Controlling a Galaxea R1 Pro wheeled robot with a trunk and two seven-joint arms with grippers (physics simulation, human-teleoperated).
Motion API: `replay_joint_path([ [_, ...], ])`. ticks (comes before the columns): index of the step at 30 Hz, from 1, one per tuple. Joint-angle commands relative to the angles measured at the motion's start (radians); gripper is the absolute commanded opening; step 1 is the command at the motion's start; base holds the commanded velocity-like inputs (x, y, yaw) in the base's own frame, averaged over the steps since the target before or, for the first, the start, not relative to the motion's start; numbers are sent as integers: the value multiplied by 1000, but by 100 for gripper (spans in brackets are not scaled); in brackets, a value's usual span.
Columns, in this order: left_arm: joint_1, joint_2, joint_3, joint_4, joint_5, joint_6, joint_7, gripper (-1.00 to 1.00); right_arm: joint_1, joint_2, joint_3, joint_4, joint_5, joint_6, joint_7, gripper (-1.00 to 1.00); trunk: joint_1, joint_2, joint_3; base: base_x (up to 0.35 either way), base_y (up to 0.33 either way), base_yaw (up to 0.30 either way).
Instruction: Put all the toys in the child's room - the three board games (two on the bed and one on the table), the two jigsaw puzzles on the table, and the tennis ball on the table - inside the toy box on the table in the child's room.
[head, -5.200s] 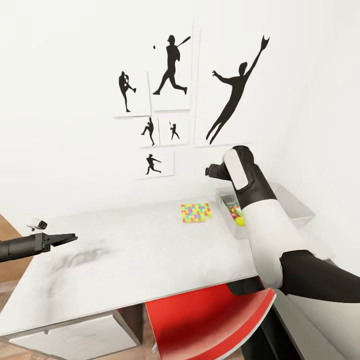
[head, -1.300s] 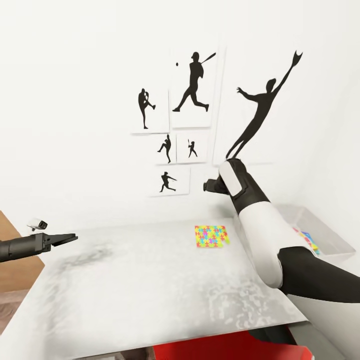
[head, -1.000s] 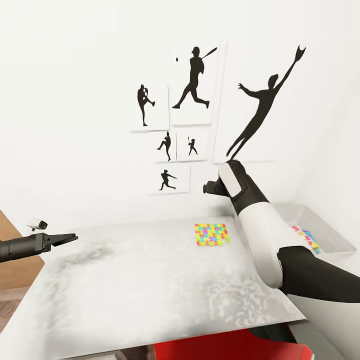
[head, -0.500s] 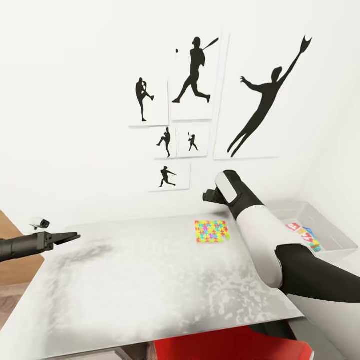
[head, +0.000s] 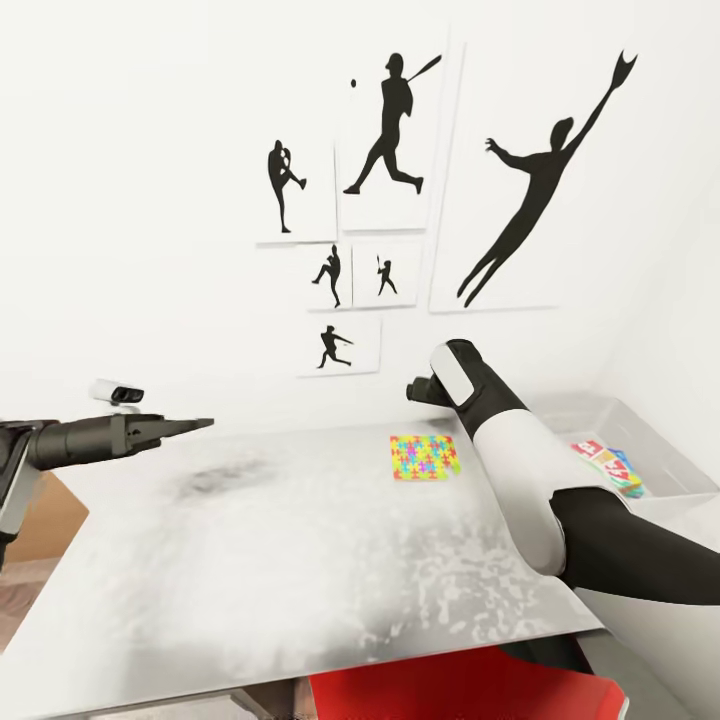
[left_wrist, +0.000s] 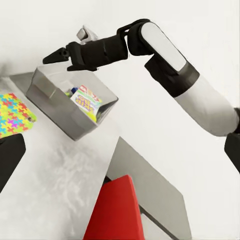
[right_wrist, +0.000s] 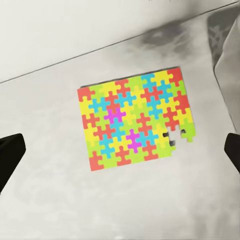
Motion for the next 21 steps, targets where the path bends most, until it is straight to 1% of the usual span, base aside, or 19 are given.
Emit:
replay_joint_path([
  [1, -4, -16, -1, -11, -4, 12, -4, 100, -1, 0, 1, -1, -9, -7, -9, 100, 1, -2, -4, 0, 0, 0],
  [2, -4, -23, -2, -14, -6, 12, -4, 100, -1, 0, 1, -1, -9, -11, -9, 100, 1, -2, -5, 0, 0, 0],
  [3, -6, -37, -3, -19, -14, 12, -4, 100, -1, 0, 2, -1, -8, -16, -9, 100, 1, -2, -7, 0, 0, 0],
  [5, -7, -52, -3, -23, -27, 12, -4, 100, -1, 0, 3, -2, -8, -21, -9, 100, 1, -2, -10, 0, 0, 0],
  [8, 0, -65, -3, -25, -37, 11, -4, 100, -1, 0, 4, -5, -8, -25, -9, 100, 1, -2, -15, 0, 0, 0],
  [15, 41, -71, -3, 10, -44, -11, -4, 100, -3, 0, 4, -7, -6, -30, -10, 100, 1, -2, -27, 0, 0, 0],
  [21, 48, -71, -2, 22, -45, -18, -4, 100, -4, 0, 5, -34, -6, -31, -10, 100, 1, -2, -37, 0, 0, 0],
])
